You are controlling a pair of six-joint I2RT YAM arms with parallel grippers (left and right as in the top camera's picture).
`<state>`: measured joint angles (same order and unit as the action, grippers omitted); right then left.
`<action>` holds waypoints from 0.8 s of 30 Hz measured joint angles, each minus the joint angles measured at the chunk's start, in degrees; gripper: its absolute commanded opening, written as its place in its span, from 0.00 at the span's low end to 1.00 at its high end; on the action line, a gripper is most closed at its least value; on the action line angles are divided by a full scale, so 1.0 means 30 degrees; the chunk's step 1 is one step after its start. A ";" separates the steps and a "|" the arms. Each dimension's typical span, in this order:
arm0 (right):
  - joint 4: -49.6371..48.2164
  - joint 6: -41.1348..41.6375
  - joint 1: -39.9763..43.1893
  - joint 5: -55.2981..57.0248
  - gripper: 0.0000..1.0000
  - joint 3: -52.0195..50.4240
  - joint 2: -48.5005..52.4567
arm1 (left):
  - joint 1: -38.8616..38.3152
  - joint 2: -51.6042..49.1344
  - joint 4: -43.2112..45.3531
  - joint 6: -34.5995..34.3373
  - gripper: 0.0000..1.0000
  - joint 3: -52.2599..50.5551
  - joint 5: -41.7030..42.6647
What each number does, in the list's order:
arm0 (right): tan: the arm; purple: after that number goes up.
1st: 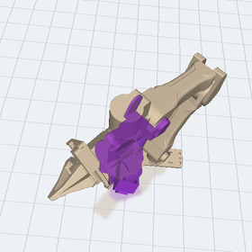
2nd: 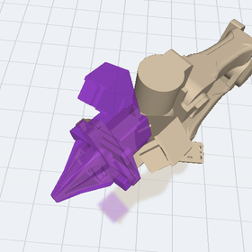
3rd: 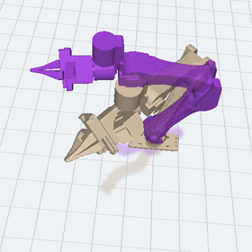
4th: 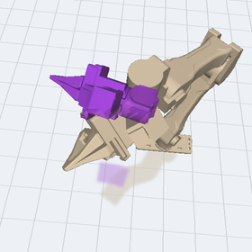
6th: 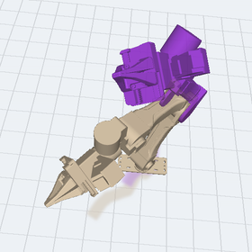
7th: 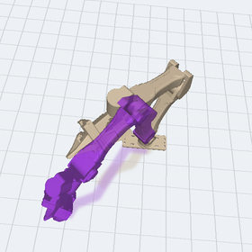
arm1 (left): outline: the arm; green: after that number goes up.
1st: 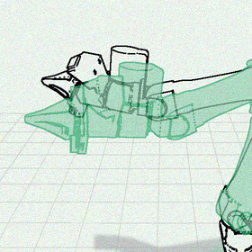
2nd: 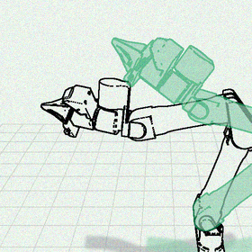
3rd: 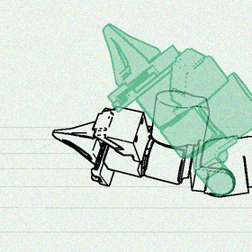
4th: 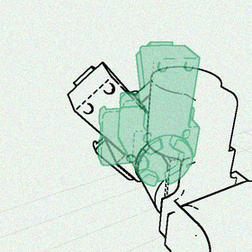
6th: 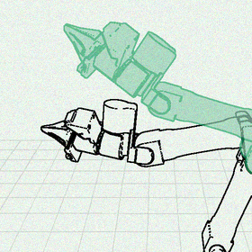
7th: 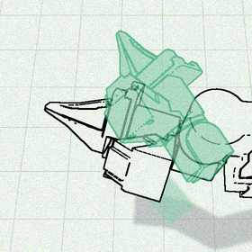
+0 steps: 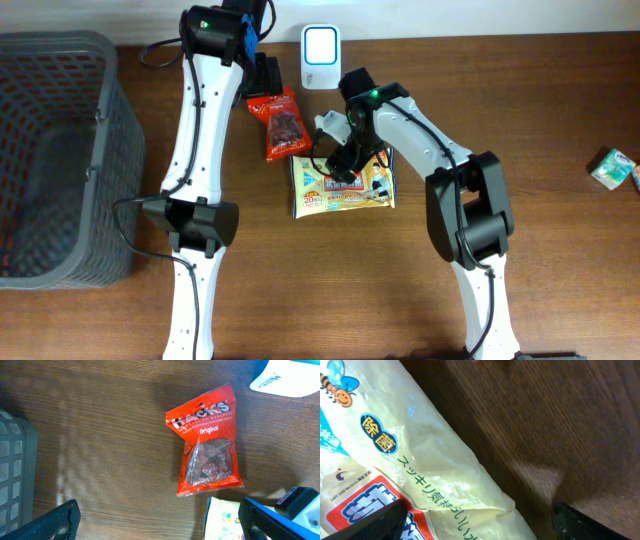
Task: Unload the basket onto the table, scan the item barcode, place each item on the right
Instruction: 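Grasp the yellow wet-wipe pack with the right gripper, then lift the yellow wet-wipe pack toward the scanner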
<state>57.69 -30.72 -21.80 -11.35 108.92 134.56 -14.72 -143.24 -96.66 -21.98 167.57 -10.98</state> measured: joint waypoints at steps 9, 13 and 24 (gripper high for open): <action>0.0517 1.1402 0.5209 0.2244 0.99 0.0073 -0.0051 | 0.0000 0.0000 0.0000 0.0000 0.99 0.0000 0.0000; 0.1829 1.3865 0.7628 0.2732 0.99 0.0321 -0.0277 | 0.0000 0.0000 0.0000 0.0000 0.99 0.0000 0.0000; 0.2375 0.6062 0.4707 0.2477 0.86 -0.0831 -0.2208 | 0.0000 0.0000 0.0007 0.0000 0.99 0.0000 0.0000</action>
<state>64.82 -12.53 -7.68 -3.92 106.43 127.94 -14.72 -143.24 -96.64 -21.98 167.57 -10.98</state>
